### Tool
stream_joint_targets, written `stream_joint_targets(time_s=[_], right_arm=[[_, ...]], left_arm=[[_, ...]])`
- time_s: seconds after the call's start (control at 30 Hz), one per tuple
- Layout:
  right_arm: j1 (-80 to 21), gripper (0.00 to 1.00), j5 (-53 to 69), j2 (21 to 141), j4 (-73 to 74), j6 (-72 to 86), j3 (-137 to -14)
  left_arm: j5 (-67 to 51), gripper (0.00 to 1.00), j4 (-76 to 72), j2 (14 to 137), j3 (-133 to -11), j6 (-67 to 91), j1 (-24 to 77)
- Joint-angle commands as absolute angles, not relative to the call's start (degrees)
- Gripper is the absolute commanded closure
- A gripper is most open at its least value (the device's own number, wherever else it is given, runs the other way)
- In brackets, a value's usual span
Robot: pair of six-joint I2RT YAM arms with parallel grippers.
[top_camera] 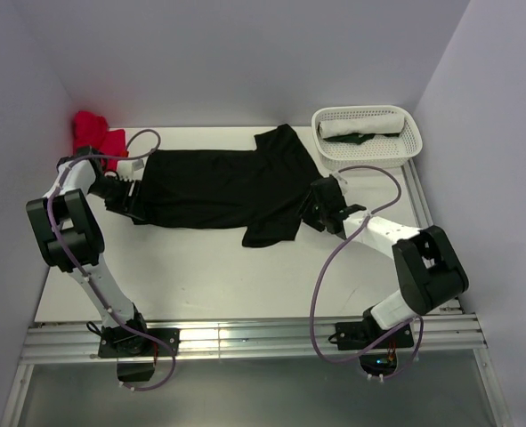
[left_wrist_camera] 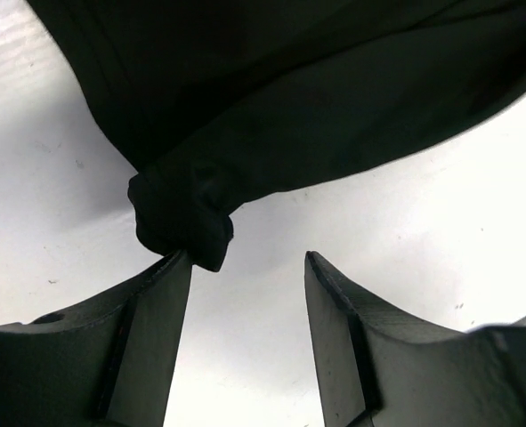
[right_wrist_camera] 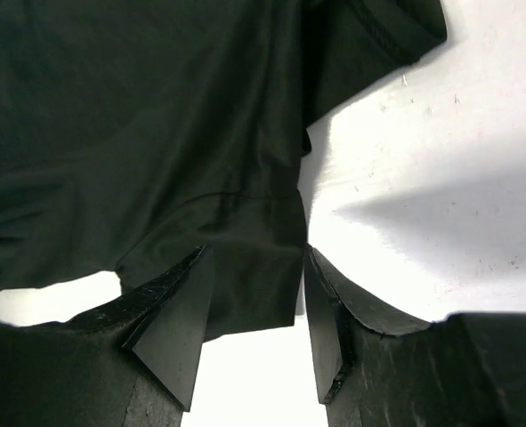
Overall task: Roll the t-shirts
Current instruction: Flatten the tshirt
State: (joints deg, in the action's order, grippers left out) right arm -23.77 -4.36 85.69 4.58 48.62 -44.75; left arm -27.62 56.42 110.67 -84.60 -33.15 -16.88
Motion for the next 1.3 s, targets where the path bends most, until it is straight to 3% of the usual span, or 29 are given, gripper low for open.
stream_joint_targets(time_s=[0.0, 0.23, 0.57, 0.9, 1.27], right_arm=[[-24.61, 0.48, -4.48, 86.92, 0.18, 50.45, -44.03], [-25.49, 0.49, -4.31, 88.16, -1.23, 50.89, -43.77], [-26.19, 0.51, -5.18, 86.31, -1.05, 51.24, -41.84], [-28.03, 0.51, -5.45, 84.99, 0.88, 50.36, -42.01], [-37.42, 0.49, -9.57, 83.32, 4.56, 52.47, -42.09]], left_arm=[[-24.09, 0.41, 53.10, 107.49, -83.32, -29.98, -16.52], [-22.07, 0.43, 50.46, 107.84, -82.18, -27.78, -16.52], [-20.22, 0.58, 48.96, 107.05, -81.04, -26.54, -16.61], [-20.83, 1.00, 50.01, 106.88, -82.18, -26.19, -16.61], [-21.36, 1.00, 50.45, 106.35, -81.74, -26.89, -16.61]])
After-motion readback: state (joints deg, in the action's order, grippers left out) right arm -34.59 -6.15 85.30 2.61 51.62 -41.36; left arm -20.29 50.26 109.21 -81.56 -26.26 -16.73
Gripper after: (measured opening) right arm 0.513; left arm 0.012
